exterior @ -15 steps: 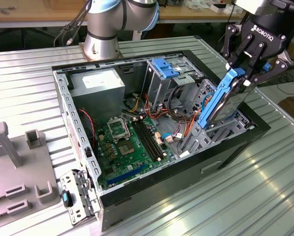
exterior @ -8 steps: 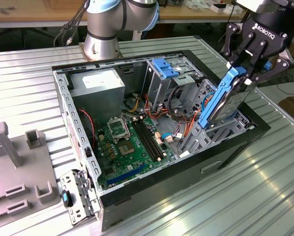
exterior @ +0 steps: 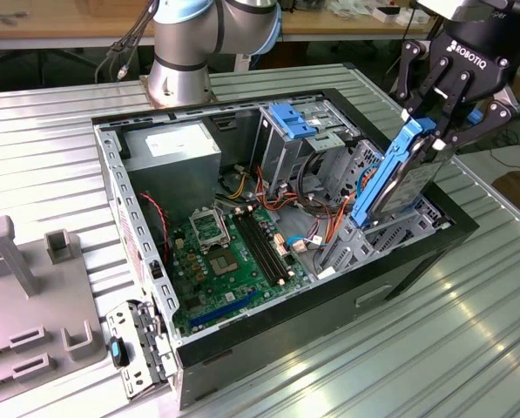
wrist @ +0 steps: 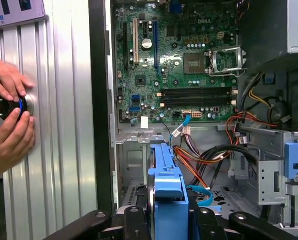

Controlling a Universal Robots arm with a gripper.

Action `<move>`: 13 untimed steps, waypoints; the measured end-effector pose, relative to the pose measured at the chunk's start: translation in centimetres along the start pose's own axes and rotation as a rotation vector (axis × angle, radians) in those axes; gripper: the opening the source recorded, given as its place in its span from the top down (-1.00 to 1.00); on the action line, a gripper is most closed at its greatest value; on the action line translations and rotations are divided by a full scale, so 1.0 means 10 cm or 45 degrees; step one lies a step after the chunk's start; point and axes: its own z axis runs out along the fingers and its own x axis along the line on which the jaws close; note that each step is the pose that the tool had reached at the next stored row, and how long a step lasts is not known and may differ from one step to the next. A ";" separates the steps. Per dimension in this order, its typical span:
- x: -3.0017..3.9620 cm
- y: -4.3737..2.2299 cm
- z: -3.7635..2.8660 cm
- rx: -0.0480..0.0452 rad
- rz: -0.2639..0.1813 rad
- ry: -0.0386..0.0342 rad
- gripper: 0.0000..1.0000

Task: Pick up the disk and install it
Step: 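Insert the disk into the insertion slot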

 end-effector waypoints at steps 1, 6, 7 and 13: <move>-0.001 0.000 0.004 0.000 0.000 0.0000 0.25; -0.001 0.001 0.030 0.000 -0.003 0.0000 0.25; -0.001 0.001 0.035 0.000 -0.003 0.0000 0.25; -0.004 0.003 0.087 0.000 -0.005 -0.0005 0.25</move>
